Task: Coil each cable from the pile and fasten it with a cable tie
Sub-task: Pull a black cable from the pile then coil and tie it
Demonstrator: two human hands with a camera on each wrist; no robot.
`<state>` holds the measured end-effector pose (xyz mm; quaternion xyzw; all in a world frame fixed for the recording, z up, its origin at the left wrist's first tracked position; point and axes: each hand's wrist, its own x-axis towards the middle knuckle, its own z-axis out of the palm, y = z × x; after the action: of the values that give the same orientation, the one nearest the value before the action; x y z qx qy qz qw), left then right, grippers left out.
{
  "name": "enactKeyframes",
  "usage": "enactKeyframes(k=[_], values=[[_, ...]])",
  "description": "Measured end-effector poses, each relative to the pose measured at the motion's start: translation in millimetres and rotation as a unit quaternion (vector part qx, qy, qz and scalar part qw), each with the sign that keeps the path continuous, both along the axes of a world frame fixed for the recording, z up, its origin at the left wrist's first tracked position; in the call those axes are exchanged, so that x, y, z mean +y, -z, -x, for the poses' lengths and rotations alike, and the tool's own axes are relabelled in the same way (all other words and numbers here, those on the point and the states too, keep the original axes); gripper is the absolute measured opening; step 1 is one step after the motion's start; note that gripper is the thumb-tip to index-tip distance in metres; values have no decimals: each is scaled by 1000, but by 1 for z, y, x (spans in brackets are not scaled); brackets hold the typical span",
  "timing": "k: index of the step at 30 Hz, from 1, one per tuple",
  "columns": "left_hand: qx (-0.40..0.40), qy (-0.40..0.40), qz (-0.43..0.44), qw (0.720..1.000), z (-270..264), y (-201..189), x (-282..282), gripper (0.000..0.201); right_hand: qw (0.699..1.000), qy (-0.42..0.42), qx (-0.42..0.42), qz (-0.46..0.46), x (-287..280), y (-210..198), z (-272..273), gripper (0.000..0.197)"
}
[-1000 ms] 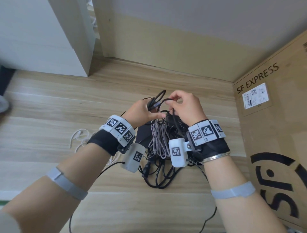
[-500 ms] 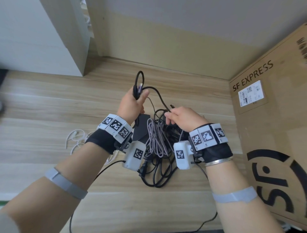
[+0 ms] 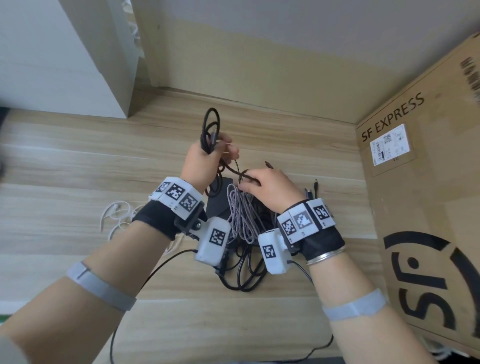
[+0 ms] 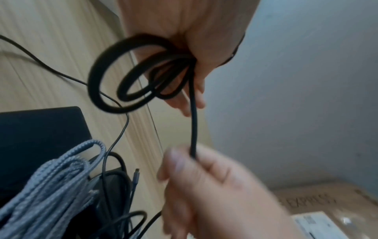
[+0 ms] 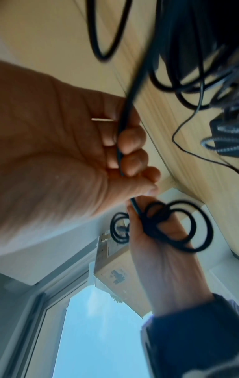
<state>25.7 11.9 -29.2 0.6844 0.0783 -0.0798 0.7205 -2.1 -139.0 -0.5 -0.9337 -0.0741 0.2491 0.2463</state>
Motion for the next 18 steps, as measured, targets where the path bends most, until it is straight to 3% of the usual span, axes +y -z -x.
enactKeyframes(k=[8,10,12,15,18], values=[[57,-41,95,993,-5,-7,20,26,996,40,72,34,-42,1,0,20],[69,-21,62,995,-5,-7,21,25,997,43,40,42,-46,-1,-2,17],[73,39,-14,996,-3,-5,18,21,996,67,-53,34,-46,-3,-5,14],[58,146,-165,974,5,-1,10,36,983,112,-144,-17,-39,-7,-9,15],[61,189,-182,963,12,5,1,63,986,84,-141,-27,-32,-6,-12,13]])
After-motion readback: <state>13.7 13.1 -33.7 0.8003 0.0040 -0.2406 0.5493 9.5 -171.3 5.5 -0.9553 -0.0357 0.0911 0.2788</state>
